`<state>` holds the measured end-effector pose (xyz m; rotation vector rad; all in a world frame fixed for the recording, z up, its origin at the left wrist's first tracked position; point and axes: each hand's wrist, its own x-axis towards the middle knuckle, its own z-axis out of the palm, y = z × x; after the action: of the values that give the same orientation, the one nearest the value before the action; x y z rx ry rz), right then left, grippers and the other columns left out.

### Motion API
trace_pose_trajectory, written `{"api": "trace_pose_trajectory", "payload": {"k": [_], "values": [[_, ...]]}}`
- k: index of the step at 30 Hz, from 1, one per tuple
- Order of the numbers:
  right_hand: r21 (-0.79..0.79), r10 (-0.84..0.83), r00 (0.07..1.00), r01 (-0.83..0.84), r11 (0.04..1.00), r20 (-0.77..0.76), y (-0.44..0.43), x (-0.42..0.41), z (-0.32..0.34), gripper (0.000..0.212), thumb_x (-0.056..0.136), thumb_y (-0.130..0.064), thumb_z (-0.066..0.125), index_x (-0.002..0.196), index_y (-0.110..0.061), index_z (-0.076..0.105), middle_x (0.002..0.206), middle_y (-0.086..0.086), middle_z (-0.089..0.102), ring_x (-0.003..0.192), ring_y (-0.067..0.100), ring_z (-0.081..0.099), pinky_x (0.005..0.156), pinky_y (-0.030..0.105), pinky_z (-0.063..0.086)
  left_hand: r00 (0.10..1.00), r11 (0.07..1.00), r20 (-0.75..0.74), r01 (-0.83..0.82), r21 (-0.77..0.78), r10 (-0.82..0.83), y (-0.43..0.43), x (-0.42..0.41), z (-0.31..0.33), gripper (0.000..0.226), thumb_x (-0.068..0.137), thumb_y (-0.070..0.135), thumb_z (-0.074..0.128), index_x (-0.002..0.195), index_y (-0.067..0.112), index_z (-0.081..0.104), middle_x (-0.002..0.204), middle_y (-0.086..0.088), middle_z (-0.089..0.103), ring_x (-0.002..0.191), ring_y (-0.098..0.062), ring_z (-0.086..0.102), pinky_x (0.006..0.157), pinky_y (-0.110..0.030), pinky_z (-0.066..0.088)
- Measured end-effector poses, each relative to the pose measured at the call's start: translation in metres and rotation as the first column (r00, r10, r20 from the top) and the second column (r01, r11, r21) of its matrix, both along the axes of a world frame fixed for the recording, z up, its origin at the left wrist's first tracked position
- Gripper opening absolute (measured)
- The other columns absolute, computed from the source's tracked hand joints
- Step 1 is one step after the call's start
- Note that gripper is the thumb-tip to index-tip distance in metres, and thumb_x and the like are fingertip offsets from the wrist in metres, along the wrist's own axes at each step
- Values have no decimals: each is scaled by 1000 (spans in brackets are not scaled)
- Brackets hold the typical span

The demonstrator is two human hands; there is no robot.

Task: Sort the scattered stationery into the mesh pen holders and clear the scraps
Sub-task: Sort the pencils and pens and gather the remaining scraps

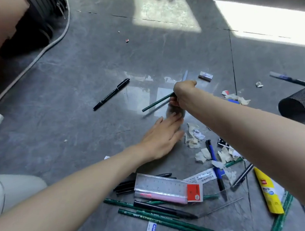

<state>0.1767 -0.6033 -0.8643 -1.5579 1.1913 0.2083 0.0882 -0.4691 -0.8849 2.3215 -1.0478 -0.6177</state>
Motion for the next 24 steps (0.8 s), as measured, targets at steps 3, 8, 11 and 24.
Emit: {"api": "trace_pose_trajectory", "payload": {"k": [3, 8, 11, 24], "values": [[-123, 81, 994, -89, 988, -68, 7, -10, 12, 13, 101, -26, 32, 99, -16, 40, 68, 14, 42, 48, 23, 41, 33, 24, 42, 991, 985, -59, -129, -114, 123, 11, -11, 7, 44, 102, 29, 32, 144, 18, 35, 154, 4, 27, 142, -7, 15, 114, -25, 4], [-227, 180, 983, -171, 959, 21, 3, -23, 11, 48, 84, -6, 51, 127, -4, 30, 112, 23, 58, 98, 39, 63, 77, 54, 55, 822, 822, -30, -569, -21, 569, 32, -26, 11, 47, 102, 33, 25, 146, 17, 30, 156, 4, 20, 144, -7, 9, 113, -24, -4], [-365, 341, 940, -313, 877, 13, 0, -44, 20, 47, 88, -5, 44, 133, -7, 32, 108, 19, 55, 95, 38, 62, 80, 50, 54, 745, 746, -57, -659, 100, 665, 41, -43, 9, 53, 101, 38, 21, 151, 21, 11, 159, 7, -5, 144, -6, -11, 114, -33, -14], [-547, 711, 696, -635, 545, -101, -61, -183, 40, 26, 86, -30, 64, 104, -17, 52, 74, 0, 56, 73, 19, 53, 64, 30, 37, 897, 916, -191, -399, 40, 399, -51, -48, 1, 57, 101, 42, 18, 151, 22, -1, 158, 3, -13, 143, -9, -19, 114, -31, -15]]}}
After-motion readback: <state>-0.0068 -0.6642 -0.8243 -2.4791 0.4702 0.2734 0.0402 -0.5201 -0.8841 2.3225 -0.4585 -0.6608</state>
